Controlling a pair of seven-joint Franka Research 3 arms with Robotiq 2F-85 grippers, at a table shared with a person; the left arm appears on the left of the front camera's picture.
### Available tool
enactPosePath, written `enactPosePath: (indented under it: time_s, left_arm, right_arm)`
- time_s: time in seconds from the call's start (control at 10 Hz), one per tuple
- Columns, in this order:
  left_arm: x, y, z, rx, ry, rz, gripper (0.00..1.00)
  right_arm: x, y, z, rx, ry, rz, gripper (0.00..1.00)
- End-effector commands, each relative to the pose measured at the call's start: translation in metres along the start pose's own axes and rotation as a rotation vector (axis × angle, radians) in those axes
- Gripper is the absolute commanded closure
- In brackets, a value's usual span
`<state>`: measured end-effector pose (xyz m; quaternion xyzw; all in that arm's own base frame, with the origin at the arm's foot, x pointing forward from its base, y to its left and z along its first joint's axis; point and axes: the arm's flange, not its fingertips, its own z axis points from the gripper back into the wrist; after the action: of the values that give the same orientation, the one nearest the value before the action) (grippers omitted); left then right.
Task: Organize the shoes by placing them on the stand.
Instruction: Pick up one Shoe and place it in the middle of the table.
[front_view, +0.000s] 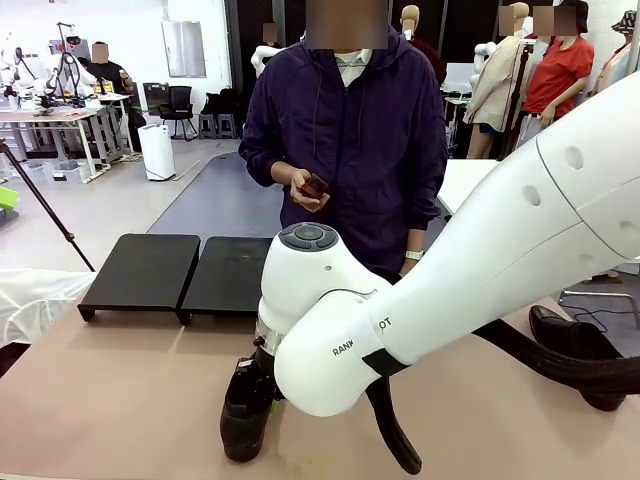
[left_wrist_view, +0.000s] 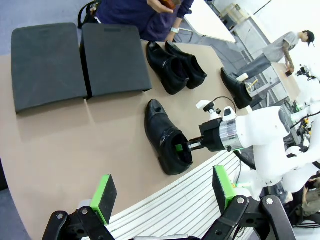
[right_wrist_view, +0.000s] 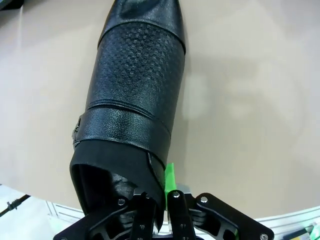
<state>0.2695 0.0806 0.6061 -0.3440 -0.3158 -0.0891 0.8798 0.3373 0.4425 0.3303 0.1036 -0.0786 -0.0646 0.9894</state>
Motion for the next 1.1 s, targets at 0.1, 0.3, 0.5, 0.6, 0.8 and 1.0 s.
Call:
enactPosePath:
  time_s: [0.1,0.3,0.5,0.6,0.8,1.0]
  left_arm:
    - [0.000,0.000,-0.001,-0.018,-0.006,-0.010,0.00]
    - [0.000,0.000,-0.001,-0.018,-0.006,-0.010,0.00]
    - [0.000,0.000,-0.001,-0.018,-0.006,-0.010,0.00]
    - [0.000,0.000,-0.001,-0.018,-0.006,-0.010,0.00]
    - [0.000,0.000,-0.001,-0.018,-0.006,-0.010,0.00]
    - [0.000,0.000,-0.001,-0.018,-0.006,-0.010,0.00]
  right_arm:
    - [0.000,-0.002,0.000,0.003,0.001,0.011,0.33]
    - [0.001,-0.002,0.006,0.003,-0.011,0.007,0.00]
    - [0.002,-0.005,0.021,0.019,-0.027,0.021,0.00]
    - [0.005,-0.007,0.042,0.059,-0.032,0.036,0.00]
    - [0.010,-0.023,0.103,0.150,-0.010,0.057,0.00]
    - [0.009,-0.078,0.176,0.159,0.056,0.083,0.00]
